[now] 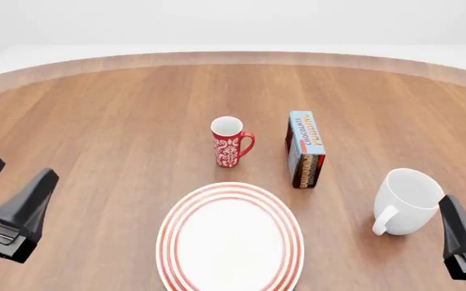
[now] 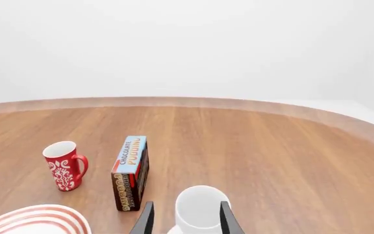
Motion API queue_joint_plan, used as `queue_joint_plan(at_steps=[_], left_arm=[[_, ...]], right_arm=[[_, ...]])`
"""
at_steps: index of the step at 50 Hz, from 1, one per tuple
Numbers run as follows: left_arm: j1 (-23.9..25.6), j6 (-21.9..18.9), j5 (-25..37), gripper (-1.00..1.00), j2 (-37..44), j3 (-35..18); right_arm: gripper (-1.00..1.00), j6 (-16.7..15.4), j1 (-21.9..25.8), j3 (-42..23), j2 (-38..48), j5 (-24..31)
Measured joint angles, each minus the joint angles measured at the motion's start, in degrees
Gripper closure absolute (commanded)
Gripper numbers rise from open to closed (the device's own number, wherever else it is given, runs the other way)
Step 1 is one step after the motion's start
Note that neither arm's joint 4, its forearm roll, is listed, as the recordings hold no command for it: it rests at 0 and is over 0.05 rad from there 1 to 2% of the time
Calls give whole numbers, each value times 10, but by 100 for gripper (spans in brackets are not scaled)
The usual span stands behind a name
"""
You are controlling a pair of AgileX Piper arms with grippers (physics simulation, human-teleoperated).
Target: Pick up the white mug and put it on the plate, and put the chocolate pudding to the right of the plate.
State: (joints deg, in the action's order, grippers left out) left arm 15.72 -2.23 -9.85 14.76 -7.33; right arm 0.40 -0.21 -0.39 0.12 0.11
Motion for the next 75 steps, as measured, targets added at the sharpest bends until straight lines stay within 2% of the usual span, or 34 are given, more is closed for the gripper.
queue_joint_plan(at_steps=[14, 40, 61, 75], left_arm=[[82, -25, -44, -100, 60, -18], [241, -72, -190, -100, 261, -49], [331, -84, -274, -100, 420, -87], [378, -99, -291, -100, 498, -127]], right_arm=[[-100, 0, 0, 0, 0, -1], [-100, 1, -1, 0, 0, -1], [-100, 1, -3, 0, 0, -1], [-100, 1, -3, -1, 0, -1]])
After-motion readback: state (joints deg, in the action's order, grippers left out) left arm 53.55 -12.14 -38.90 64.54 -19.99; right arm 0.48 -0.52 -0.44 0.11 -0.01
